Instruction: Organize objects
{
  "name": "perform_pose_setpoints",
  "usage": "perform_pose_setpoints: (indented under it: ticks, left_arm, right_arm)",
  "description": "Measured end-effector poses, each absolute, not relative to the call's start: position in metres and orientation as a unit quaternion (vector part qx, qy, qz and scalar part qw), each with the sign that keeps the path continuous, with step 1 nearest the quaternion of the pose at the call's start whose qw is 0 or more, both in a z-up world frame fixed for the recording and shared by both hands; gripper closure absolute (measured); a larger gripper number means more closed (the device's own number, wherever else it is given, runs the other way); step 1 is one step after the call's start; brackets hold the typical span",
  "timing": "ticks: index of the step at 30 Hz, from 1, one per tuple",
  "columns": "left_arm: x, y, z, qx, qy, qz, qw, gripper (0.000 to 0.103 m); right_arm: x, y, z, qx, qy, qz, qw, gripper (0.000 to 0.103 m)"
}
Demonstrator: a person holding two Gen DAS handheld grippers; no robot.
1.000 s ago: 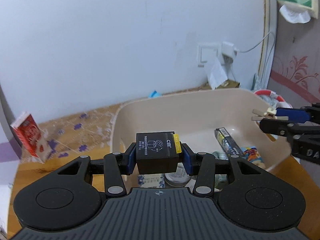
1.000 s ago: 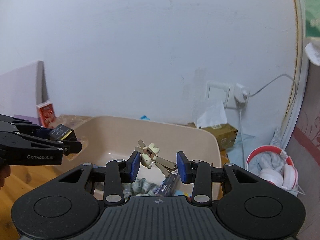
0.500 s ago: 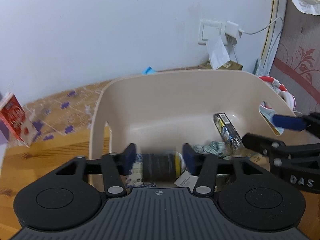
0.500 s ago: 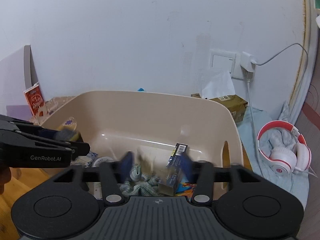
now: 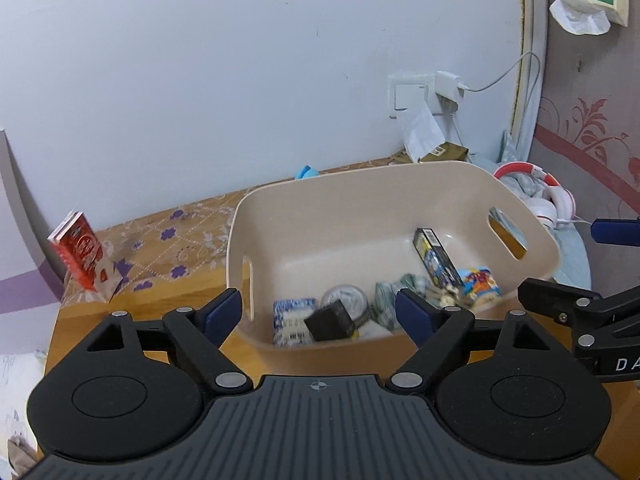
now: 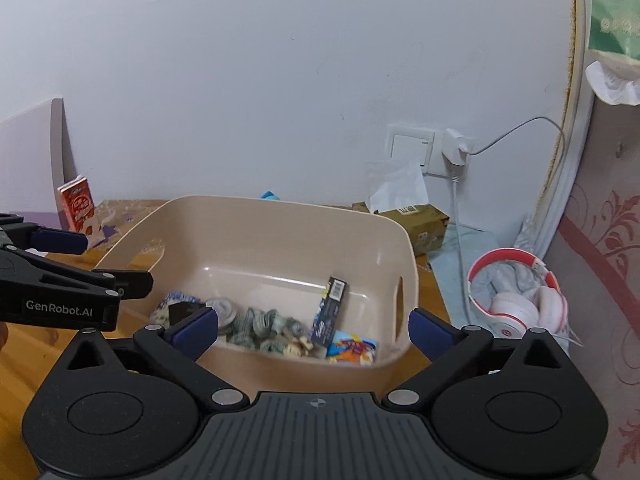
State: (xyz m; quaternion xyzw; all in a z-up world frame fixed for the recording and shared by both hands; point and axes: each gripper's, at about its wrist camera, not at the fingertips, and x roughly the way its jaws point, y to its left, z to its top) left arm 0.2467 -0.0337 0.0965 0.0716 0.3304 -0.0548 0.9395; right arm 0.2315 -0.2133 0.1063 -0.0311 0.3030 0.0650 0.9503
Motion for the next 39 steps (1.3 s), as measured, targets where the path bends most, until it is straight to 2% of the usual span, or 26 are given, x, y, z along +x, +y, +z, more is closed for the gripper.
perform_pose_setpoints:
  ticks: [10, 19, 39]
  left_arm:
    - [0.178, -0.027, 0.109, 0.051, 0.324, -0.049, 0.943, 0.015]
    - [0.127, -0.015, 0.121, 0.047, 0.321, -0.047, 0.945, 0.015]
    - [0.058, -0.002, 0.133, 0.057, 0.299, -0.063, 0.951, 0.015]
  right_arm:
    - [0.161, -0.205, 0.128, -0.038, 0.280, 0.074, 0.956, 0.000]
    - [0.116, -0.206, 0.134, 0.003, 0.281, 0.079, 0.957, 0.000]
    - [0.066, -0.202, 0.135, 0.012, 0.297, 0.073, 0.952, 0.000]
